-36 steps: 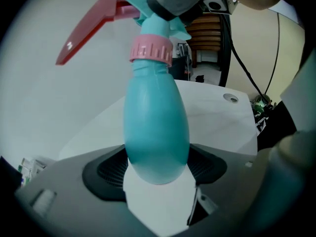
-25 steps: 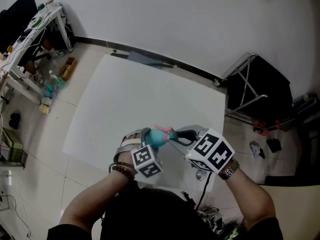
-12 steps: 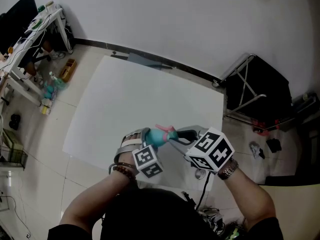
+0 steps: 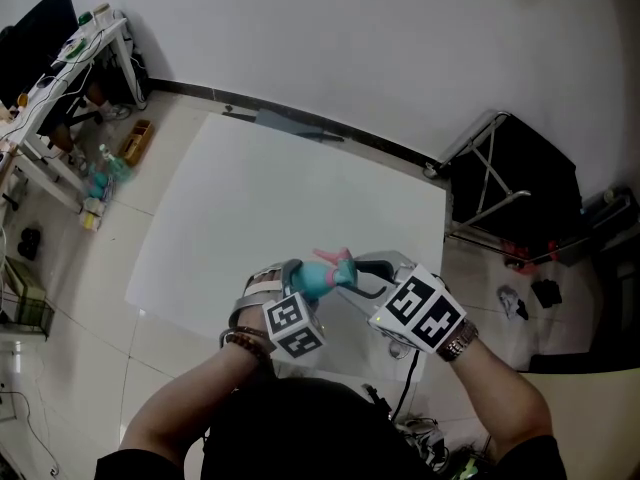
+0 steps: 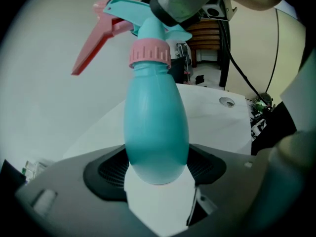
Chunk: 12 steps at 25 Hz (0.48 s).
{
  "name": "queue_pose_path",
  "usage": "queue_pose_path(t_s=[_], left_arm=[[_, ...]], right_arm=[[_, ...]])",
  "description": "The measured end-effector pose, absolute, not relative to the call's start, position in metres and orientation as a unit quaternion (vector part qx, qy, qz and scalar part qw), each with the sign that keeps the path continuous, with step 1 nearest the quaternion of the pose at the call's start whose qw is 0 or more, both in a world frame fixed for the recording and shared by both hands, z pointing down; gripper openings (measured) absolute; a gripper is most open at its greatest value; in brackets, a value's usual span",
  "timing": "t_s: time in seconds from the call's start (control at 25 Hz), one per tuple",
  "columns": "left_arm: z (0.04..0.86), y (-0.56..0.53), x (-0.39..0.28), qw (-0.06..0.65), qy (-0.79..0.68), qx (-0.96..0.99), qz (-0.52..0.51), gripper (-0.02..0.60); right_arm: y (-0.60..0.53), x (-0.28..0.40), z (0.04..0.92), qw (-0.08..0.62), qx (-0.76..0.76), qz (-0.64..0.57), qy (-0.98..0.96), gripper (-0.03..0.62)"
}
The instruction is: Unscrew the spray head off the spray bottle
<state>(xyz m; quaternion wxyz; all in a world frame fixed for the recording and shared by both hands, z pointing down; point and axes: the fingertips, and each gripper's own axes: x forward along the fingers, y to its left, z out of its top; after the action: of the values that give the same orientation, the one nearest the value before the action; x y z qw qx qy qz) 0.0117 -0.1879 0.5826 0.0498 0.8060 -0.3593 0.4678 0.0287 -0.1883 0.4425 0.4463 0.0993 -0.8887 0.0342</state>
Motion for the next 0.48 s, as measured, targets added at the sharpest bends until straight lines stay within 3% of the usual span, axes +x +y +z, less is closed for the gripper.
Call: queue_pose_path(t_s=[0.48], left_arm=[[0.567,-0.189,0.023,0.017,-0.363,0.815,0.45,0.391]], right_arm=[[-0.179,0.025,0.448,0.459,0.081,0.021,-0.884,0.147]])
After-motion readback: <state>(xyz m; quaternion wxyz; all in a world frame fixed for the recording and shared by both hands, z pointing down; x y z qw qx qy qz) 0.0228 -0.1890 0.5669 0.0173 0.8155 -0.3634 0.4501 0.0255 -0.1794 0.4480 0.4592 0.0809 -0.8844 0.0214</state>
